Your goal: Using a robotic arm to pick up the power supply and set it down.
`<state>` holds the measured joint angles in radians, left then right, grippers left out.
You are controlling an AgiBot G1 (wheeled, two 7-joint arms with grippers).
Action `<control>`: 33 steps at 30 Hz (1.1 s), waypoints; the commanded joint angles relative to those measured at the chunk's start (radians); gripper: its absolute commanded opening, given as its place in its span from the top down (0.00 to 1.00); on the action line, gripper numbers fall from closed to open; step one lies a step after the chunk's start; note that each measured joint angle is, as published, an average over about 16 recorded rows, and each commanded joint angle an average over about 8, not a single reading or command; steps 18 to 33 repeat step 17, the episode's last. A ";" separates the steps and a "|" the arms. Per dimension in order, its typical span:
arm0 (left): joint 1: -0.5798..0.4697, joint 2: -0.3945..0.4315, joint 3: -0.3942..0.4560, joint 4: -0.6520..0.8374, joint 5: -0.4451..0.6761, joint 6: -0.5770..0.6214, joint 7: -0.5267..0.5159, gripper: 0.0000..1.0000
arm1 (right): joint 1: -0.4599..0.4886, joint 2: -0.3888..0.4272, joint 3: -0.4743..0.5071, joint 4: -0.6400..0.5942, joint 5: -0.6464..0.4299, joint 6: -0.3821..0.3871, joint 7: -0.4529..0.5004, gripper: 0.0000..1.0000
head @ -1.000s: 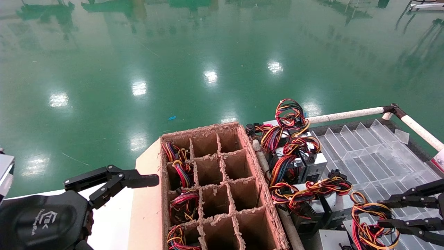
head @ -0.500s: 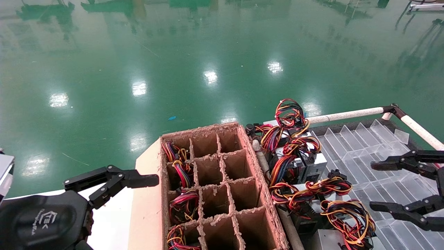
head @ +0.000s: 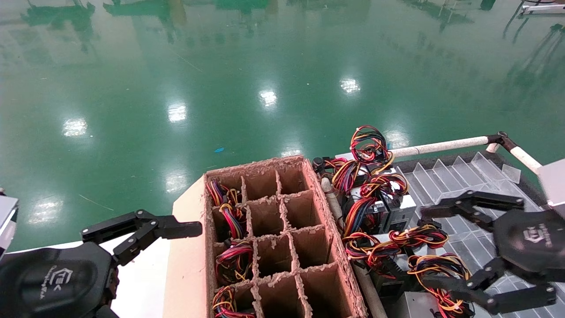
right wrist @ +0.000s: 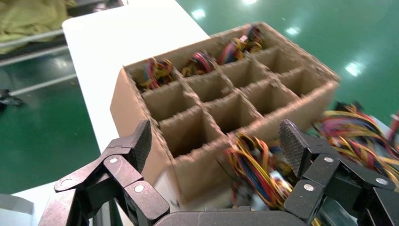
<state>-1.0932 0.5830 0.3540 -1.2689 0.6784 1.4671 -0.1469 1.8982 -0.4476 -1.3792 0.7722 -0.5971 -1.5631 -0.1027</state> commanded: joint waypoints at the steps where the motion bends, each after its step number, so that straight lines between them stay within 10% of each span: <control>1: 0.000 0.000 0.000 0.000 0.000 0.000 0.000 0.00 | -0.036 -0.007 0.048 0.022 -0.006 0.003 0.013 0.00; 17: 0.000 0.000 0.000 0.000 0.000 0.000 0.000 0.00 | -0.300 -0.060 0.401 0.187 -0.049 0.025 0.106 0.00; 33: 0.000 0.000 0.000 0.000 0.000 0.000 0.000 0.00 | -0.300 -0.060 0.401 0.187 -0.049 0.025 0.106 0.00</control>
